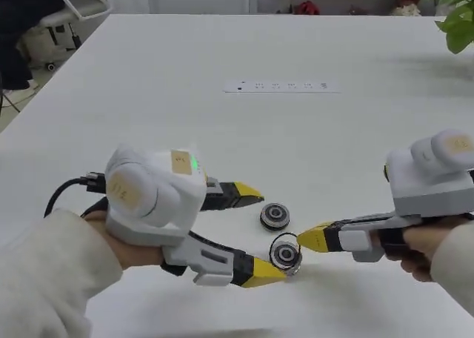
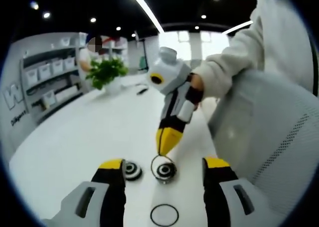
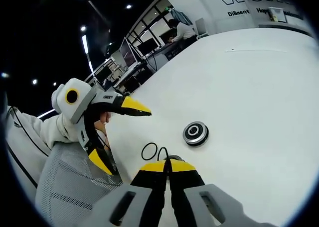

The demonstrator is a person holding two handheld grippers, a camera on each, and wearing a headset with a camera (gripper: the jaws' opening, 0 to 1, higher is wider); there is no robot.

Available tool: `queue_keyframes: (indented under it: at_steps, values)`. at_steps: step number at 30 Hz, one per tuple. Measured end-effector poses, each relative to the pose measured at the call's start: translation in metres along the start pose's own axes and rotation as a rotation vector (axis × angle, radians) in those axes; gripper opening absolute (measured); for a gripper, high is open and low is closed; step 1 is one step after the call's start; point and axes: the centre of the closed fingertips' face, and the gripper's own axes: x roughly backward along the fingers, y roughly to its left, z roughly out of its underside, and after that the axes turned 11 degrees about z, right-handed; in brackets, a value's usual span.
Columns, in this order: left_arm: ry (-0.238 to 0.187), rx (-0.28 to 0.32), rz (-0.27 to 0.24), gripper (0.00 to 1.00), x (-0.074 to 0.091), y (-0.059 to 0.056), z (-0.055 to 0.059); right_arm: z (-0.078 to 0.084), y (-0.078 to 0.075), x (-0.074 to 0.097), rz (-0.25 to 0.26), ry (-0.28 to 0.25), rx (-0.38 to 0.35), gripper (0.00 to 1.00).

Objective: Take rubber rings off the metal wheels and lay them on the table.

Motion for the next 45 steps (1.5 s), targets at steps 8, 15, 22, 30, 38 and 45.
queue_keyframes:
  at_steps: [8,15,22,30,38,45]
  values:
    - [0.099,-0.114,-0.019,0.74,0.013,-0.005,-0.006,-0.013,0.000,0.007,0.005,-0.041,-0.003,0.00]
    - [0.087,-0.069,-0.012,0.75,0.034,-0.018,-0.007,-0.022,0.005,0.011,-0.014,-0.056,-0.018,0.00]
    - [0.110,-0.041,-0.088,0.80,0.071,-0.016,-0.002,-0.028,0.015,0.013,-0.030,-0.055,-0.015,0.00]
    - [0.081,0.002,-0.206,0.86,0.119,-0.014,0.000,-0.030,0.023,0.016,-0.049,-0.047,-0.013,0.00]
    - [-0.002,0.065,-0.283,0.92,0.132,-0.019,0.010,-0.030,0.036,0.016,-0.064,-0.028,-0.002,0.00]
    - [-0.036,0.100,-0.290,0.94,0.128,-0.032,0.021,-0.032,0.056,0.010,-0.084,-0.027,0.030,0.00]
